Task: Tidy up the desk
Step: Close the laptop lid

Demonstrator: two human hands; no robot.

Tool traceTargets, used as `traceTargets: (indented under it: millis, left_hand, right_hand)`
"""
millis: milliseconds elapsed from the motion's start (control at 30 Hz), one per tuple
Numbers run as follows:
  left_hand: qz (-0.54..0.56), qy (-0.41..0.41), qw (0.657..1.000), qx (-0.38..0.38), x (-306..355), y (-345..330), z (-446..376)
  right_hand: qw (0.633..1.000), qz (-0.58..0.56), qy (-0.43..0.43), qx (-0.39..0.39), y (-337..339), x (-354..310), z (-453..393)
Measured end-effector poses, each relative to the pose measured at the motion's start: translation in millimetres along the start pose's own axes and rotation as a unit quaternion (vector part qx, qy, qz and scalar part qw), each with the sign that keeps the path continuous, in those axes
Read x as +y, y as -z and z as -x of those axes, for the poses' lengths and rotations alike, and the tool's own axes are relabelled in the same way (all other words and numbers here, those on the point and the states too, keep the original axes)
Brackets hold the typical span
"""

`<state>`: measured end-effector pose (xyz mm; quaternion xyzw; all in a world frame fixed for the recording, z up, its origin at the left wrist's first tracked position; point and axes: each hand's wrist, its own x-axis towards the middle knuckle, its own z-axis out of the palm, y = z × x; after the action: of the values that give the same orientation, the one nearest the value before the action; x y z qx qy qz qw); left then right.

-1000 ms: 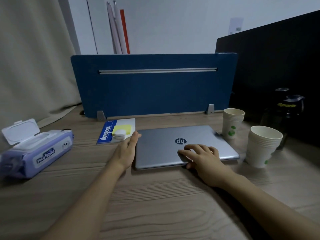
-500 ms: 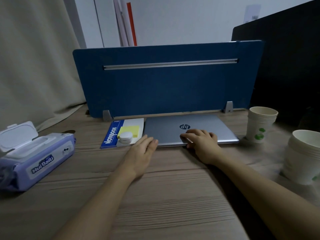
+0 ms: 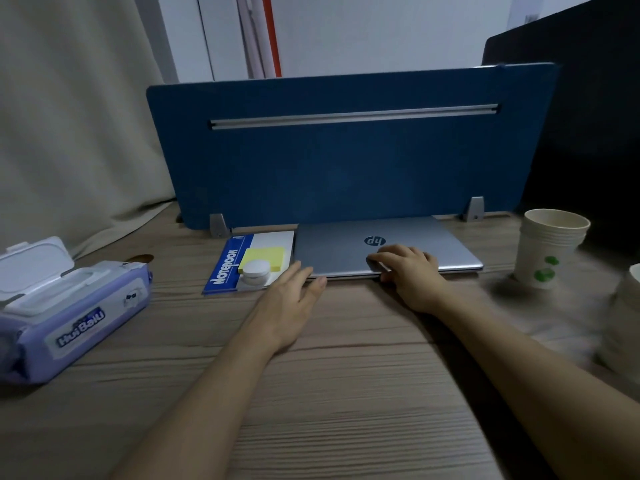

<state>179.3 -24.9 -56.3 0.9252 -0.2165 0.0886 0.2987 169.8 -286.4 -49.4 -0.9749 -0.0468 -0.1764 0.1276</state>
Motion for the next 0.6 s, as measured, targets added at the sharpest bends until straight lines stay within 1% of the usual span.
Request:
traceTargets:
  millis: [133,267,367,467,600]
  left_hand:
    - [0.002,-0.004,1.000,0.004,0,3,1]
    - [0.006,-0.018,0.999,0.034,5,10,12]
    - [-0.007,-0.028,0.999,0.042,9,14,26]
    - [-0.011,-0.031,0.998,0.056,10,25,45]
    - [-0.007,-0.037,0.992,0.119,1,52,76]
  right_hand:
    - [0.999,-0.033,-0.004,-0.006,6,-10,11]
    - [0.998,-0.056,0.014,-0.026,14,-28,36]
    - [0.992,-0.122,-0.001,-0.043,19,-44,55]
    - [0.980,-0.194,0.000,-0.031,23,-67,73]
    - [0.957,-0.288,-0.007,-0.037,20,-105,86]
